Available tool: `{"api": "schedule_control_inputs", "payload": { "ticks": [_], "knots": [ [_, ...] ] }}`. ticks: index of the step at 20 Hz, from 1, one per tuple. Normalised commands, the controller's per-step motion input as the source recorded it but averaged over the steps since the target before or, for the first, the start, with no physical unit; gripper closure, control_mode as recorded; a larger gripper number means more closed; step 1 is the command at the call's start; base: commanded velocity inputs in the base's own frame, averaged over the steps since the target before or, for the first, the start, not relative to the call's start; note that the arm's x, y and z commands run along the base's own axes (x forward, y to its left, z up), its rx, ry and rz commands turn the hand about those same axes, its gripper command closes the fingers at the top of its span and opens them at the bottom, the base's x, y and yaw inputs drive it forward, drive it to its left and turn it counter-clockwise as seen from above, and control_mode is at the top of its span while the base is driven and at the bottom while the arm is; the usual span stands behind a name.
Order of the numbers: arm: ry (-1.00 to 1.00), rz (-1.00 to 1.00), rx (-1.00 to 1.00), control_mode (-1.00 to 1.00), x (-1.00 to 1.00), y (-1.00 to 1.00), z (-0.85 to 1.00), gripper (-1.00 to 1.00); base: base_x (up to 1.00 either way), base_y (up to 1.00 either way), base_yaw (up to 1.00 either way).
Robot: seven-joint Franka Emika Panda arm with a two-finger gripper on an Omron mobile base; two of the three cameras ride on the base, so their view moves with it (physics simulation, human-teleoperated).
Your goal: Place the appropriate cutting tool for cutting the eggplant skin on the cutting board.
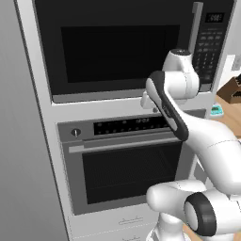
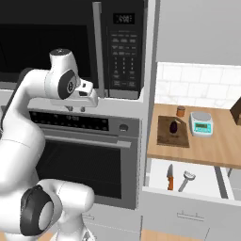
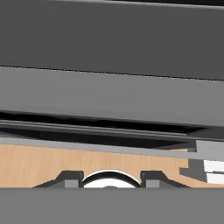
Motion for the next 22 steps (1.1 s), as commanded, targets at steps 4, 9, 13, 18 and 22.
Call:
{"api": "schedule_control_inputs", "payload": {
  "ticks": [4, 9, 13, 18, 22],
  "knots": [
    [0.0, 0.0, 0.0, -1.0, -0.26, -0.07, -0.08, -1.0, 0.0, 0.0, 0.0],
    [0.0, 0.0, 0.0, -1.0, -0.77, -0.35, -0.14, -1.0, 0.0, 0.0, 0.0],
    [0.0, -0.05, 0.01, -1.0, -0.86, -0.79, -0.06, -1.0, 0.0, 0.0, 0.0],
    [0.02, -0.14, 0.04, -1.0, -0.41, -1.0, -0.18, -1.0, 0.0, 0.0, 0.0],
    [0.07, -0.18, 0.01, -1.0, -0.03, -1.0, -0.25, -1.0, 0.0, 0.0, 0.0]
  ]
}}
